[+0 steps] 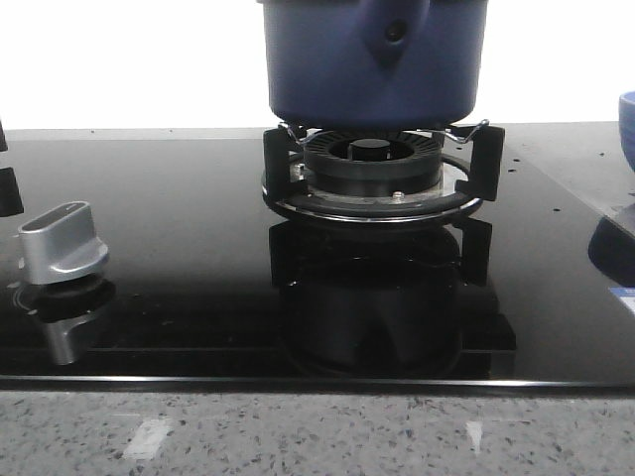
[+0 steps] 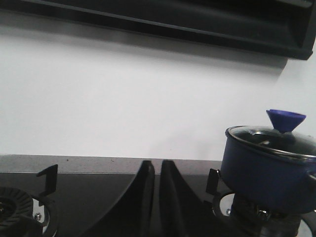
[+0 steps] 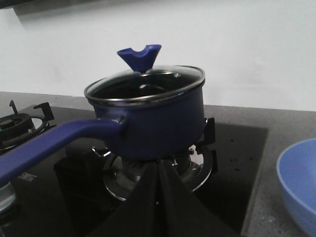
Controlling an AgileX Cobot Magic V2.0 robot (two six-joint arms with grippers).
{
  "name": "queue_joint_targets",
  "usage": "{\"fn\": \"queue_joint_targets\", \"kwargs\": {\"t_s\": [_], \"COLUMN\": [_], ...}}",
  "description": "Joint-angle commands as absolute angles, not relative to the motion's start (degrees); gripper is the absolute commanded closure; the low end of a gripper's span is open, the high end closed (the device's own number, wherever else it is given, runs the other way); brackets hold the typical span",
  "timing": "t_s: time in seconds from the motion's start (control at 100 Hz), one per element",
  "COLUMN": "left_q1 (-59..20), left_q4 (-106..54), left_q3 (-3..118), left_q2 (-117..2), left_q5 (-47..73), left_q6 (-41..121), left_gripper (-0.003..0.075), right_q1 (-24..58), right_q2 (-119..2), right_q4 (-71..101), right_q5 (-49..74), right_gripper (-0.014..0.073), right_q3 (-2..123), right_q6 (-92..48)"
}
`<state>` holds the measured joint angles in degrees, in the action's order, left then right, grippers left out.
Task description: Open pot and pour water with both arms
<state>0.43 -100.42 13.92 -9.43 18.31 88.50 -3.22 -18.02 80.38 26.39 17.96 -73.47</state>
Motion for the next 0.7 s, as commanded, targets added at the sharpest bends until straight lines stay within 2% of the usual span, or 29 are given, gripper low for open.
{"fn": "queue_joint_targets", "kwargs": {"t_s": [0.0, 0.69], "left_q1": [0.21, 0.21], "left_q4": [-106.23, -106.12], "left_q3": [13.97, 13.15], "left_q2": [-7.24, -5.38], "left_q5": [19.00, 20.05], "left_q6": [88.41, 88.41], "left_gripper": [0.0741, 0.0741], "right_q1": [-3.12, -3.12], "right_q2": [-18.09, -18.09], "right_q4": [82.12, 82.12], "right_q5": [25.16, 25.16], "right_gripper": [0.0650, 0.0650], "right_q3": [18.31, 17.69], "right_q6": [-74.35, -74.35]}}
